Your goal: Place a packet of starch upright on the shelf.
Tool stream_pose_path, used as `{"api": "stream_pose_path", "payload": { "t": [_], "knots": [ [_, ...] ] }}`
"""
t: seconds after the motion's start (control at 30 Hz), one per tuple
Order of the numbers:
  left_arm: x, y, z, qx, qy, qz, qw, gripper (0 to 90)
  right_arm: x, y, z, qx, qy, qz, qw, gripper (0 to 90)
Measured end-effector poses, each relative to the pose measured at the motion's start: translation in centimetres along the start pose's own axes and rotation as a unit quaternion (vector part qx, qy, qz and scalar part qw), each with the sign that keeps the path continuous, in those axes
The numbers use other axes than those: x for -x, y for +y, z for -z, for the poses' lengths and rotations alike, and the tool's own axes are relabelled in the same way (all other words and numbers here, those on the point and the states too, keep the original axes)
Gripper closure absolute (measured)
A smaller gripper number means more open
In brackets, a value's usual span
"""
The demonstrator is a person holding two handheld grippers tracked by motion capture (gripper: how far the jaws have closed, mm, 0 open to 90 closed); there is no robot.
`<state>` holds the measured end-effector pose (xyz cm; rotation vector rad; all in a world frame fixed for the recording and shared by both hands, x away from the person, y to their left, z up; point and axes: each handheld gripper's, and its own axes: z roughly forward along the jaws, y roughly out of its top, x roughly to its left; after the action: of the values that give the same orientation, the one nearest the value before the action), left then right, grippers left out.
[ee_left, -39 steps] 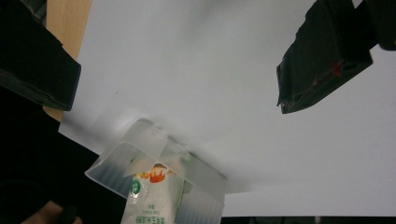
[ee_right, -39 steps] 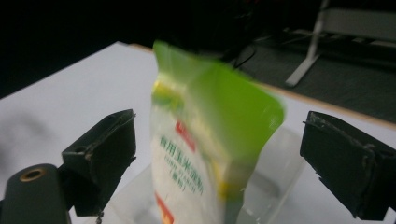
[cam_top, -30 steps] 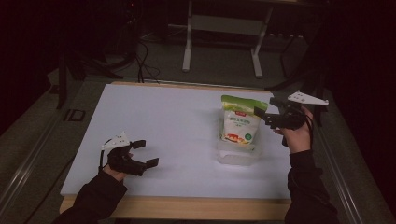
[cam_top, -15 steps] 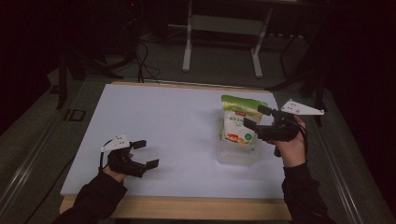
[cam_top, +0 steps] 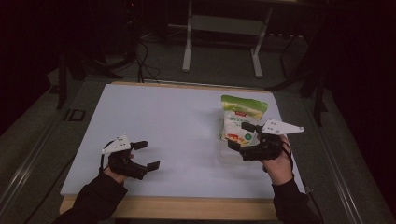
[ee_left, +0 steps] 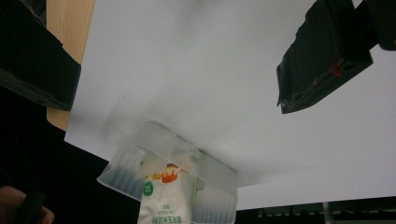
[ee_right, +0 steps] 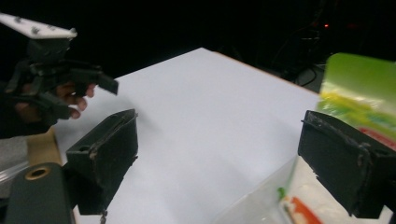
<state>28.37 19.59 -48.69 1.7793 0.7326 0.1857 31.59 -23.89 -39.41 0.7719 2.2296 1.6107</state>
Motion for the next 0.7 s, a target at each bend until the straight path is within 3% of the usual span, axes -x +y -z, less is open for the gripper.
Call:
{"api": "stream_pose_path", "payload": {
  "t": [0.43,0.53,0.7],
  "knots": [
    [0.1,-0.2,-0.1,-0.005,0.0,-0.007,1.0,0.3,-1.9,-2.9,-1.2,-0.007,0.03,-0.011,0.9995,11.8],
    [0.2,-0.2,-0.1,-0.006,-0.001,-0.008,0.9999,0.3,-2.3,-3.5,-1.4,-0.011,0.032,-0.006,0.9994,11.8],
    [0.3,-0.2,-0.1,-0.006,-0.004,-0.012,0.9999,0.3,-2.7,-4.7,-1.5,-0.02,0.035,-0.019,0.999,11.9]
  ]
}}
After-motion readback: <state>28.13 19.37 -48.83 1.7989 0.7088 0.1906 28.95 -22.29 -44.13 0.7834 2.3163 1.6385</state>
